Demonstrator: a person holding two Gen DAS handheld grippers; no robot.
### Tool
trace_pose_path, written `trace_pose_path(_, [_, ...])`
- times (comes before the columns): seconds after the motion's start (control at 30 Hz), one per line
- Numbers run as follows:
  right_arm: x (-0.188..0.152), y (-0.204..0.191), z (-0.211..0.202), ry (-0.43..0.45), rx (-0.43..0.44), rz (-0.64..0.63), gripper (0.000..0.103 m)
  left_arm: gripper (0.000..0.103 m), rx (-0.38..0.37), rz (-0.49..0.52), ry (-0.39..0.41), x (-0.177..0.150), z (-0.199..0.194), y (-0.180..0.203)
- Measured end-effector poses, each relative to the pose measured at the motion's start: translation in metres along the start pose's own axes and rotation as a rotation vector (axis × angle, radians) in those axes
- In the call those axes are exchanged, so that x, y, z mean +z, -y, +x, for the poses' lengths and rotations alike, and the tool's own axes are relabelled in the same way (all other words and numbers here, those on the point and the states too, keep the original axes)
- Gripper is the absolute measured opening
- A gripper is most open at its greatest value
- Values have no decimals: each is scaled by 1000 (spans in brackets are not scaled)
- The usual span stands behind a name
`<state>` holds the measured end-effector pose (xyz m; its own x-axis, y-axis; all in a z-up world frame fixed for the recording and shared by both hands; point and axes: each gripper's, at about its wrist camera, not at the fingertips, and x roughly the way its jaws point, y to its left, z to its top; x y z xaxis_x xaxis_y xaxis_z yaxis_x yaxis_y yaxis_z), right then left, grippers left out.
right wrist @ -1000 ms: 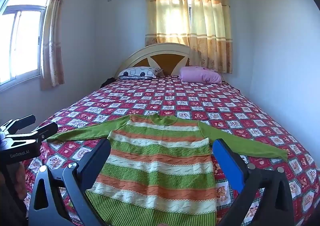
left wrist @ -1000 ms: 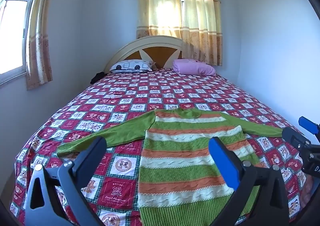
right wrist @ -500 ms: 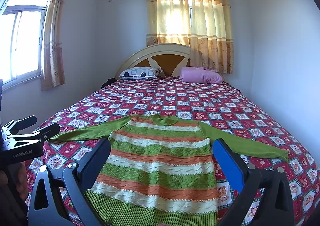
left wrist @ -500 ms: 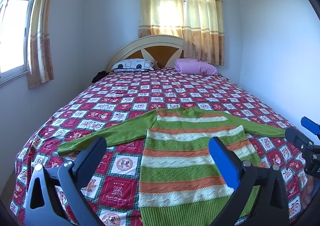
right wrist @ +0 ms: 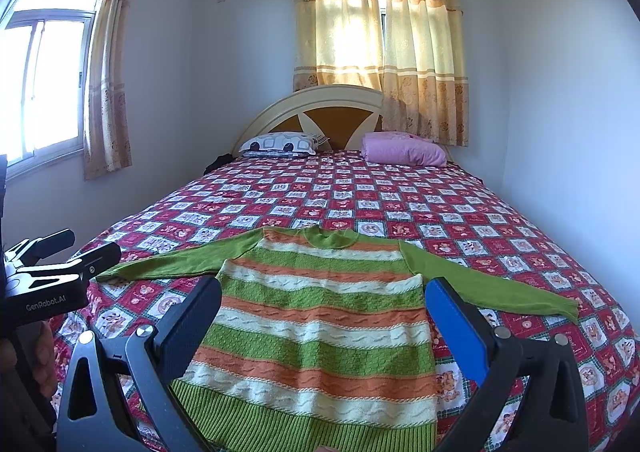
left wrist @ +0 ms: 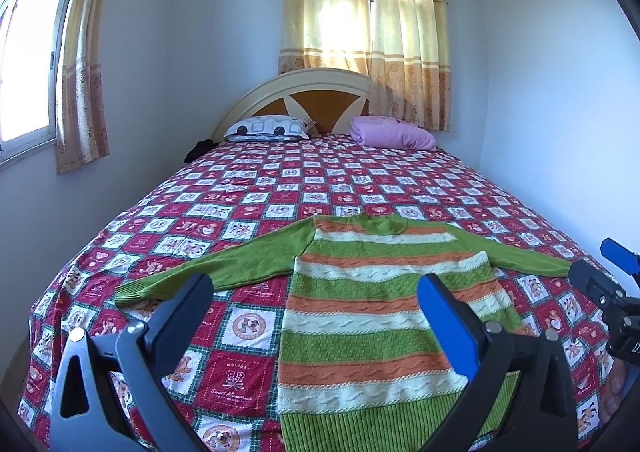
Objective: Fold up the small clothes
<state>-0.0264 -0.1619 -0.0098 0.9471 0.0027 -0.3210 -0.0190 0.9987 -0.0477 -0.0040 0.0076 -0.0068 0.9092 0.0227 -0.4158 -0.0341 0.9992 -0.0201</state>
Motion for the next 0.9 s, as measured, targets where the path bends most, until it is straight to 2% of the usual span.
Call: trace_pose_path(0.9, [-2,-4,-2,-7,14,-12,102,103,4,-25,-18,-1,4,-2])
